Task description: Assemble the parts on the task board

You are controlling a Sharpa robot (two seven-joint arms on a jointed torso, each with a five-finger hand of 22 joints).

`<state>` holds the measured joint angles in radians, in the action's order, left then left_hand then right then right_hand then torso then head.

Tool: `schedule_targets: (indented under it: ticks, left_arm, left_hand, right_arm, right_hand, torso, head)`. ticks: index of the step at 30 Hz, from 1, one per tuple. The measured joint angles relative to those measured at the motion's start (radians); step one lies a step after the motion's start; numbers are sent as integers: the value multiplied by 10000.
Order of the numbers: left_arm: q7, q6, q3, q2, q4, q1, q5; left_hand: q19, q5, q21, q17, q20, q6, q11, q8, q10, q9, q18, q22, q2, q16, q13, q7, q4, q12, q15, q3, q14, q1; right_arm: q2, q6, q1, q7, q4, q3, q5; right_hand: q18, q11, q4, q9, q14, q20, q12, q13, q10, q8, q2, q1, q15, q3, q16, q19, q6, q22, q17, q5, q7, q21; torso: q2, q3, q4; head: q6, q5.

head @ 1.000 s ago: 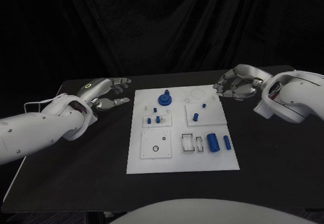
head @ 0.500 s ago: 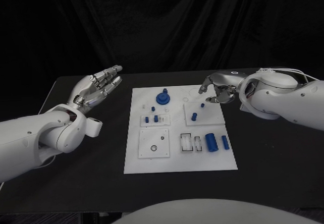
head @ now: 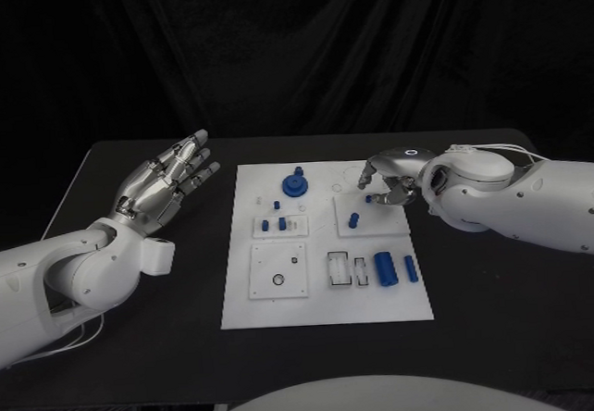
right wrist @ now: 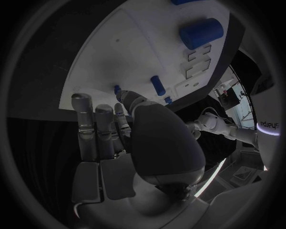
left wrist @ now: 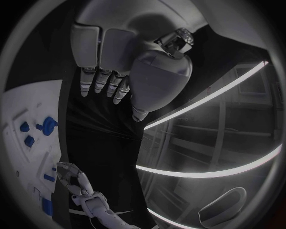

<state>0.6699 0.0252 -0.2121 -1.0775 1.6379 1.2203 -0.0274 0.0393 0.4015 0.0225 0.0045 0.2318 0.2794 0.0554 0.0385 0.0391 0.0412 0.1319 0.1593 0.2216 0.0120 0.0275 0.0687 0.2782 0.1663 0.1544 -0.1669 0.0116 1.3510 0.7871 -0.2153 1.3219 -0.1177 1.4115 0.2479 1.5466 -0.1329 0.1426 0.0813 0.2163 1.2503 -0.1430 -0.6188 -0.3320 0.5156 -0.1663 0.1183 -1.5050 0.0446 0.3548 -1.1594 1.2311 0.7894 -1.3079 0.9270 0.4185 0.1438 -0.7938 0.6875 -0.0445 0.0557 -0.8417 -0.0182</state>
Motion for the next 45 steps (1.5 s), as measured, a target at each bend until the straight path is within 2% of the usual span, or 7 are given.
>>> schedule_targets:
  ticks: [5,12,19,23,24,31,45]
  left_arm:
    - [28,-342,-3,70,24,-35,-164]
    - [48,-671,-3,130,18,-59,-268]
    - [60,-875,-2,197,-50,-86,-314]
    - [64,-954,-2,215,-80,-93,-327]
    - [65,-971,-2,219,-90,-95,-330]
    - [70,-1049,-2,240,-168,-107,-342]
    - [76,-1151,-1,305,-282,-134,-354]
  left_hand:
    - [228,372,66,78,404,48,386,0,111,0,152,293,48,237,18,48,-139,262,339,-141,160,380]
    - [393,684,118,103,569,48,569,0,156,1,152,498,72,343,25,48,-335,309,496,-185,317,581]
    - [456,797,120,113,632,45,610,0,127,1,151,534,66,381,25,44,-495,309,567,-161,317,686]
    - [494,864,155,113,594,9,671,0,126,2,151,534,125,420,24,9,-592,309,602,-119,353,745]
    - [494,864,155,113,594,9,675,0,121,2,151,534,125,420,25,9,-608,309,602,-103,353,745]
    - [529,974,155,120,629,-26,712,0,85,-8,149,516,171,420,24,-26,-729,309,622,-36,370,791]
    - [674,1059,195,142,630,-95,764,0,67,-7,150,579,170,529,23,-28,-965,309,746,88,425,872]
  right_arm:
    - [-45,-46,-168,-10,-106,0,96]
    - [-67,-265,-279,18,-195,-36,161]
    - [-87,-562,-331,63,-246,-52,173]
    - [-99,-699,-352,76,-273,-52,173]
    - [-99,-727,-353,87,-275,-54,173]
    - [-111,-903,-412,155,-315,-40,173]
    - [-151,-1069,-498,308,-411,-52,98]
  right_hand:
    - [1,-16,-99,35,0,0,-84,66,229,0,1,183,0,99,-63,0,105,1,-10,37,13,-23]
    - [1,-18,-206,137,0,-37,-239,121,581,1,25,401,0,263,-108,38,331,1,-10,37,-4,-140]
    - [1,-132,-388,383,111,18,-829,-48,1302,-280,-40,567,-34,444,-275,198,776,2,52,37,-22,-338]
    - [2,-269,-628,439,185,90,-1228,-262,1512,-559,-63,591,-108,454,-275,271,983,2,52,348,-32,-423]
    - [3,-284,-668,865,184,91,-1308,-310,1527,-795,-93,621,-108,470,-275,271,1148,3,51,391,-43,-427]
    - [2,-384,-919,1428,347,236,-1808,-613,1626,-1131,-222,751,-271,539,-389,416,1037,3,144,463,-6,-661]
    - [3,-537,-1119,2103,521,340,-2146,-804,1779,-1687,-382,914,-376,619,-495,591,877,4,264,466,15,-956]
  torso:
    - [62,-57,28]
    - [114,-89,26]
    - [138,-90,25]
    - [137,-89,30]
    - [135,-89,30]
    - [128,-85,19]
    - [128,-79,23]
  head:
    - [51,-20]
    - [89,31]
    - [107,15]
    - [93,9]
    - [91,9]
    - [78,68]
    - [58,37]
